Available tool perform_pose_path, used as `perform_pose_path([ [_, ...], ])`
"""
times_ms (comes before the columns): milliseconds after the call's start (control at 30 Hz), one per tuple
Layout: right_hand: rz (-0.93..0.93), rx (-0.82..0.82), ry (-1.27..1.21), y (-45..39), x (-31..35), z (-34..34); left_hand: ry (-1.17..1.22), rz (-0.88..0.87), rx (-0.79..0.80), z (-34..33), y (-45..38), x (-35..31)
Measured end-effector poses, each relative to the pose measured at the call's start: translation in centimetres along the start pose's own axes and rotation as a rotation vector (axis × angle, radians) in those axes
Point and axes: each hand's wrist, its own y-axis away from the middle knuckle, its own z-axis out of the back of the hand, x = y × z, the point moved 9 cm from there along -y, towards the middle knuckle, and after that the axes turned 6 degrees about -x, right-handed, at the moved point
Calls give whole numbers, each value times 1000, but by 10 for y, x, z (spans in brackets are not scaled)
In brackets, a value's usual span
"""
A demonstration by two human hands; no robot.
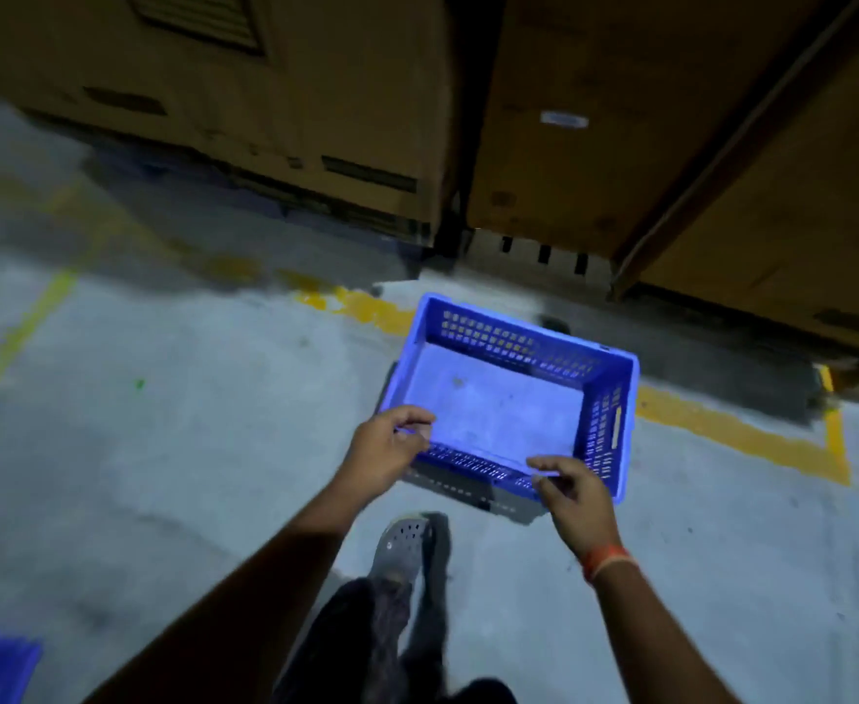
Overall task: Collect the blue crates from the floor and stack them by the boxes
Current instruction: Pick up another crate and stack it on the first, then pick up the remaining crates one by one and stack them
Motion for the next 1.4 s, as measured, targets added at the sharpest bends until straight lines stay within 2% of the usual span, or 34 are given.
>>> perform_pose_path([
  [67, -58, 45, -67, 49, 42, 3, 87, 53, -99, 48, 63, -24],
  [133, -19, 103, -61, 76, 87, 2, 95, 57, -195, 90, 108, -45],
  [300, 284, 357, 75, 95, 190, -34, 127, 49, -311, 147, 178, -62],
  [467, 530, 598, 207, 113, 258, -83, 277, 76, -575, 180, 241, -42],
  [633, 621, 802, 195, 176, 281, -137, 437, 122, -814, 199, 331, 9],
  [800, 681, 1110, 259, 290, 274, -206, 550, 221, -1130, 229, 446, 65],
  [933, 730, 1290, 358, 374, 284, -268, 620, 264, -1332, 261, 528, 112],
  [1100, 794, 1371, 428, 462, 318, -354, 669, 279, -1475, 307, 605, 173],
  [1300, 814, 1378, 420, 538, 346, -444, 654, 343, -1430, 370, 651, 254],
  [1400, 787, 1377, 463, 557, 348, -485, 756, 377, -1480, 408, 662, 293],
])
